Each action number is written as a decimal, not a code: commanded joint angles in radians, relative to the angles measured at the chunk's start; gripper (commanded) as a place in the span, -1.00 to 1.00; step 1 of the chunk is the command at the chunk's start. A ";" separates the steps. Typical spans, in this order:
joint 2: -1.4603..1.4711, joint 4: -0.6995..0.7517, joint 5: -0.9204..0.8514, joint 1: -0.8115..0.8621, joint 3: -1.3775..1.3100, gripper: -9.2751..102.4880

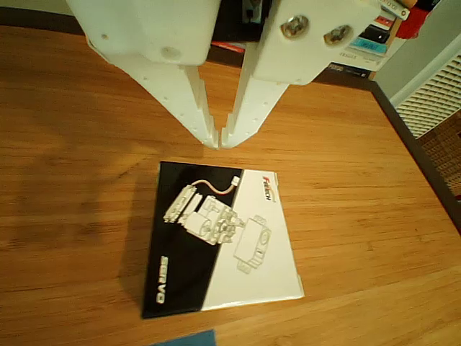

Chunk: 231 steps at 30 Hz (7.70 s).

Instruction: Push the box on top of the target

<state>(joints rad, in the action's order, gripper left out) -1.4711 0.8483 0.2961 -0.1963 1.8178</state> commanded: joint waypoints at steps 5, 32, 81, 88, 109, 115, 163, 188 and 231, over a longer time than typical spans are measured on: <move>0.026 -0.012 -0.009 0.009 -0.061 -0.84; 0.060 -0.023 -0.064 0.104 -0.038 -0.84; -0.077 -0.035 -0.153 0.252 0.124 -0.84; -0.091 -0.034 -0.173 0.281 0.127 -0.84; -0.126 -0.031 -0.206 0.357 0.176 -0.84; -0.146 -0.031 -0.213 0.362 0.207 -0.84; -0.118 -0.109 -0.245 0.351 0.216 -0.84; -0.071 -0.123 -0.225 0.357 0.135 -0.84; -0.621 0.195 -0.083 0.321 -0.025 -0.84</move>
<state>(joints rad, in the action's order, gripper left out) -1.9926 1.0078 0.2132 0.1227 1.8132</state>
